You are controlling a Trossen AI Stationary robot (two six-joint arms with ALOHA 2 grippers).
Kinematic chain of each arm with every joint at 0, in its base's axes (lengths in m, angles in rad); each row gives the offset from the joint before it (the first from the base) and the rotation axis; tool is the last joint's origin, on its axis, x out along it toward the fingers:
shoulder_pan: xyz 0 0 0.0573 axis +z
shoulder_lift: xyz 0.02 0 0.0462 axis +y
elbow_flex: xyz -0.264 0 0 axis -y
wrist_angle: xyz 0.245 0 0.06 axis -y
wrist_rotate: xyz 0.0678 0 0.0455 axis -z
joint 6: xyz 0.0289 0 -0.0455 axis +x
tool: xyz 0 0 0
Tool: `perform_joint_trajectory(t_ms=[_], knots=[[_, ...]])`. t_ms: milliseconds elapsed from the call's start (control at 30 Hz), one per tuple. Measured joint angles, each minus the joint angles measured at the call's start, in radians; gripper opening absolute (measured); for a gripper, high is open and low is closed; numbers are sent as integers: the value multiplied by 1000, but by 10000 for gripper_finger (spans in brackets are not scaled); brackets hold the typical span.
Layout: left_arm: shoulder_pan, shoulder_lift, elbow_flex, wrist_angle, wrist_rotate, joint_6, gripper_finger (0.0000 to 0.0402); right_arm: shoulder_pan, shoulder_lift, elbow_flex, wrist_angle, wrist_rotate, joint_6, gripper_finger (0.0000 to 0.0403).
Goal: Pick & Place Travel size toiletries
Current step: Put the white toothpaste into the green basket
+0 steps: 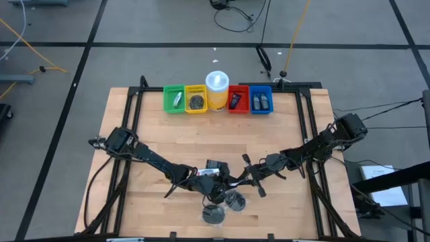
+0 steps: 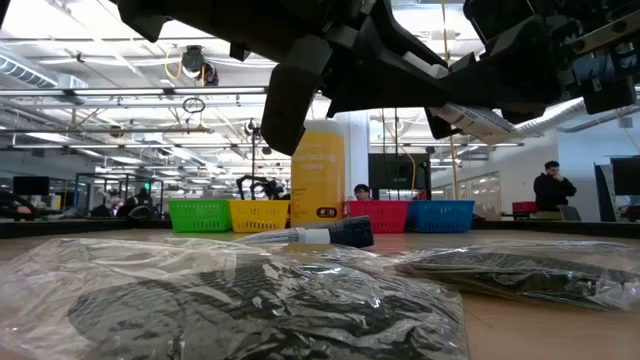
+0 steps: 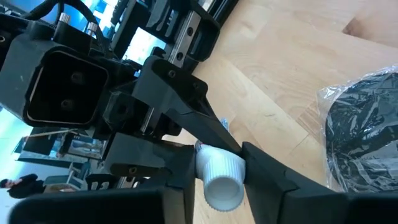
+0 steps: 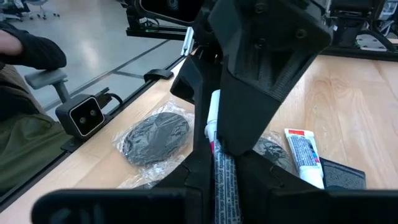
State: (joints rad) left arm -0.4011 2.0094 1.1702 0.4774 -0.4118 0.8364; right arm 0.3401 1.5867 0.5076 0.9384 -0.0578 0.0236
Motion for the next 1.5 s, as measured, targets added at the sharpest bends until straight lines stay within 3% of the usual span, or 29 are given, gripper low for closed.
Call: perform_joint_trajectory(t_ms=[133,333,433,600,700,800,933,1067,1167,1300,1500], knots=[[-3,0,0,-1,0,-3,83,0,0,0,1,0,40,76],[-20,1,0,-13,-29,-26,86,-1,-47,3,-73,4,93,169],[-49,0,0,-46,-111,-51,78,0,-126,3,-225,4,101,209],[-97,-53,-2,-256,-349,-126,76,1,-255,2,-444,25,167,240],[-100,-126,-2,-470,-481,-300,79,19,-305,-16,-485,89,187,241],[-76,-227,-2,-775,-562,-590,75,37,-332,-48,-480,153,201,237],[16,-369,-2,-1218,-575,-1046,69,55,-337,-110,-422,227,222,230],[182,-488,-47,-1478,-585,-1376,79,56,-338,-161,-332,244,241,227],[344,-571,-130,-1459,-581,-1434,82,56,-337,-185,-273,244,245,227],[578,-642,-253,-1272,-525,-1363,74,56,-337,-200,-239,244,246,226],[887,-660,-389,-808,-209,-1129,83,56,-337,-200,-229,241,245,224]])
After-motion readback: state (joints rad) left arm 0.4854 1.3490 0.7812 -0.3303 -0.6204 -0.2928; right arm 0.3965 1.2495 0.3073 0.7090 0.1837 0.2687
